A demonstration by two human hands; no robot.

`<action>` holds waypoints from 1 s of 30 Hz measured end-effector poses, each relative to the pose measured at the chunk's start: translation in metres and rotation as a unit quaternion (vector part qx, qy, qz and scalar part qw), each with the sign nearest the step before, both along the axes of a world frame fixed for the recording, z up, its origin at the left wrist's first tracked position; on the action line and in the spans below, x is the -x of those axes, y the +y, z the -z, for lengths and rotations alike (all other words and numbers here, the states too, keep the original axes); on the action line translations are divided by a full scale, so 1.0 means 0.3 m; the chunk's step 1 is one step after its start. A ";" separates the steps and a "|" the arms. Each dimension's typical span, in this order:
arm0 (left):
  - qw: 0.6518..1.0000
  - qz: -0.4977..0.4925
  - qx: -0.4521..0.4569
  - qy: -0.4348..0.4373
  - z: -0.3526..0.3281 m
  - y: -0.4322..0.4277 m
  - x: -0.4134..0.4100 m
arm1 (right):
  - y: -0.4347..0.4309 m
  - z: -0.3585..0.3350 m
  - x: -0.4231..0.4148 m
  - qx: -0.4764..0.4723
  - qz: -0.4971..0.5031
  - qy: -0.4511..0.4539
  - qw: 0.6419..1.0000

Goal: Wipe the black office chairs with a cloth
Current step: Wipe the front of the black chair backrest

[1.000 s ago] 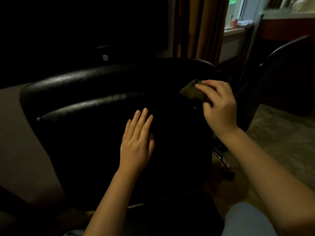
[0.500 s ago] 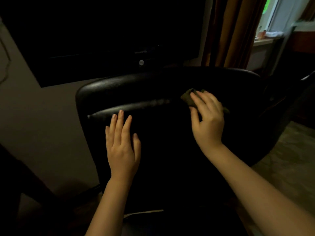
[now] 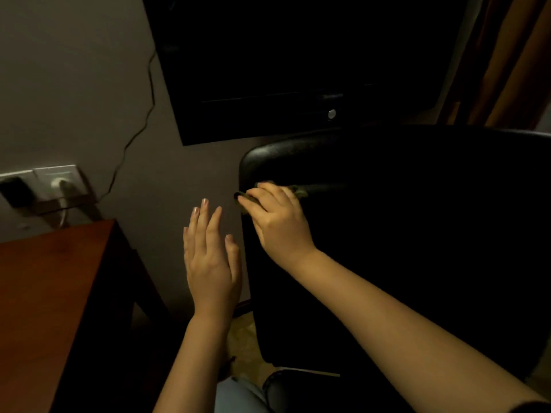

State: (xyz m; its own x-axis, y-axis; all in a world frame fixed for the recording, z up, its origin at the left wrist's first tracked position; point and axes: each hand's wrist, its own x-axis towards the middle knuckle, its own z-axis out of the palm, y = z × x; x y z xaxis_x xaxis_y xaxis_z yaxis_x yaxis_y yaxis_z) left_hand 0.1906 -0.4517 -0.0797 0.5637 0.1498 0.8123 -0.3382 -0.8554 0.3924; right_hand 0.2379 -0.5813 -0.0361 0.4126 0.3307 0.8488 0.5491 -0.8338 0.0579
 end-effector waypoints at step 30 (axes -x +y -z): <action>0.996 0.027 -0.001 0.083 0.149 -0.042 0.077 | -0.185 0.410 0.217 0.229 -0.126 -0.011 0.965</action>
